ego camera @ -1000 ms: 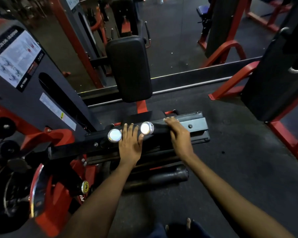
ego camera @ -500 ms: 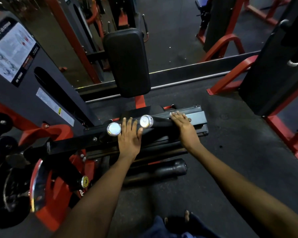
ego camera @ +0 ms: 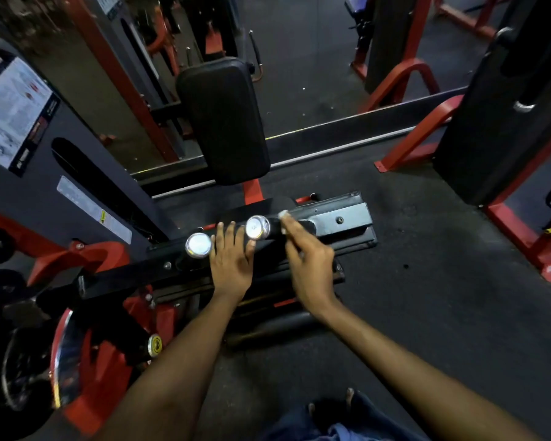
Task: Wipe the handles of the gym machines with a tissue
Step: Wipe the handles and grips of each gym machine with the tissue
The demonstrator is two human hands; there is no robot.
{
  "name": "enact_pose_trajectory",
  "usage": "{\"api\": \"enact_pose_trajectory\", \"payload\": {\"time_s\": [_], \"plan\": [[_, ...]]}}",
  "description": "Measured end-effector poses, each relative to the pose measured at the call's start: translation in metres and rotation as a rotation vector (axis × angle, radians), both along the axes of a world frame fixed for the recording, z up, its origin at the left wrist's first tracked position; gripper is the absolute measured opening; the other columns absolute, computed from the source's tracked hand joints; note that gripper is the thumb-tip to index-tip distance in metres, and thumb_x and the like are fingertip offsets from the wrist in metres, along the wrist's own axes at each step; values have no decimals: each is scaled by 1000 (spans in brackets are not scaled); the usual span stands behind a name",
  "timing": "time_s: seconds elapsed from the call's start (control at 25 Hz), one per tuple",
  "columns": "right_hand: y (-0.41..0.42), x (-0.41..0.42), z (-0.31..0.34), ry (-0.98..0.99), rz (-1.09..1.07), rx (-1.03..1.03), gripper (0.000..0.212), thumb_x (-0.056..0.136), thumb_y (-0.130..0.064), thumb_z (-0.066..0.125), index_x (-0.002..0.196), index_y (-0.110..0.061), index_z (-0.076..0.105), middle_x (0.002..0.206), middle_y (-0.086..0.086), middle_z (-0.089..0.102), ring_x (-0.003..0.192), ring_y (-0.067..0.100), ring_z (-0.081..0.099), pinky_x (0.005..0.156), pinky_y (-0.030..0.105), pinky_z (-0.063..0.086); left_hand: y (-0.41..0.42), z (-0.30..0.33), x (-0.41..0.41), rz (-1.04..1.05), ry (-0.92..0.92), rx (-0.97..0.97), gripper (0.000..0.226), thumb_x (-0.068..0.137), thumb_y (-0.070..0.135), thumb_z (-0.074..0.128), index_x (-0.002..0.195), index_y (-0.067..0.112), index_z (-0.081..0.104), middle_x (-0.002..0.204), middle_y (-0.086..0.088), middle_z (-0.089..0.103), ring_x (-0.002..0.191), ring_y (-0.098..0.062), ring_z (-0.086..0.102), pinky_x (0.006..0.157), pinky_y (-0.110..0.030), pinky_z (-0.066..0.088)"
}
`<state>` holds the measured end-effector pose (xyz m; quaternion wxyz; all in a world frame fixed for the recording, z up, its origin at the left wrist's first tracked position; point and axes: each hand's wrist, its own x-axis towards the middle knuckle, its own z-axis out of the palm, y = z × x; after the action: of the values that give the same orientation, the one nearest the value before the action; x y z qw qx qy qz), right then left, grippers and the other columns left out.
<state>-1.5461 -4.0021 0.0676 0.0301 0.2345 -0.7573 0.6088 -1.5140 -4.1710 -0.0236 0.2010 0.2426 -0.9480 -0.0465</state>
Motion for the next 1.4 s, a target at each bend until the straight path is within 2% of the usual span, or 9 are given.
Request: {"api": "enact_pose_trajectory", "payload": {"time_s": [0.08, 0.28, 0.44, 0.64, 0.84, 1.0, 1.08, 1.2, 1.4], "plan": [[5, -1, -16, 217, 88, 25, 55, 80, 17, 54, 132, -1, 50, 136, 6, 51, 128, 10, 45, 110, 30, 33, -3, 0, -4, 8, -3, 9, 51, 99, 39, 32, 128, 4, 56, 138, -17, 53, 136, -36, 40, 112, -41, 19], [11, -19, -35, -112, -118, 49, 57, 81, 19, 49, 133, -4, 50, 137, -5, 46, 129, 5, 41, 109, 40, 35, -3, 0, -3, 24, -34, 16, 55, 100, 42, 26, 128, 5, 57, 140, -16, 51, 139, -35, 36, 113, -43, 21], [-2, 8, -7, 315, 133, -48, 46, 86, 11, 45, 132, 3, 46, 138, 9, 48, 133, 13, 40, 113, 37, 30, -2, 1, -5, 13, -34, -4, 56, 100, 41, 27, 133, 4, 54, 141, -18, 51, 138, -36, 38, 112, -41, 17], [13, -30, -41, -155, -187, 62, 55, 83, 17, 49, 131, -8, 53, 134, -7, 48, 129, 12, 46, 112, 30, 29, 1, 2, -2, 23, -26, 25, 56, 99, 40, 27, 130, 3, 55, 141, -18, 50, 139, -35, 35, 113, -45, 22], [-2, 3, -24, 192, 7, -50, 56, 80, 20, 49, 132, 0, 48, 136, 8, 50, 130, 12, 44, 112, 33, 30, 0, 2, -4, 9, -4, 4, 54, 100, 38, 29, 131, 2, 54, 140, -20, 50, 138, -36, 37, 112, -46, 23], [10, -51, -26, -158, -135, 136, 51, 78, 17, 47, 120, -5, 63, 121, 7, 63, 117, 20, 57, 106, 25, 36, 3, 2, -4, 30, -7, 9, 53, 99, 38, 30, 128, 3, 57, 139, -19, 52, 137, -35, 38, 111, -48, 28], [-3, -46, 14, -66, 21, 116, 44, 75, 14, 47, 110, -3, 68, 110, 8, 69, 106, 15, 61, 99, 15, 39, 1, 1, -3, 23, -4, -17, 52, 99, 37, 32, 129, 3, 57, 137, -18, 53, 136, -35, 40, 112, -45, 25], [-4, -45, 27, 136, 320, 57, 45, 73, 15, 46, 108, -2, 68, 109, 7, 69, 105, 10, 59, 99, 16, 40, -1, -1, -4, 15, 1, -31, 50, 99, 37, 34, 129, 5, 57, 136, -16, 54, 135, -34, 41, 111, -42, 21], [19, -63, -12, -66, 52, 209, 51, 76, 19, 46, 119, -3, 63, 118, 10, 65, 116, 17, 57, 104, 13, 34, -1, 1, -3, 17, -5, -22, 50, 99, 37, 32, 126, 5, 58, 137, -16, 54, 136, -34, 39, 111, -45, 26]]}}
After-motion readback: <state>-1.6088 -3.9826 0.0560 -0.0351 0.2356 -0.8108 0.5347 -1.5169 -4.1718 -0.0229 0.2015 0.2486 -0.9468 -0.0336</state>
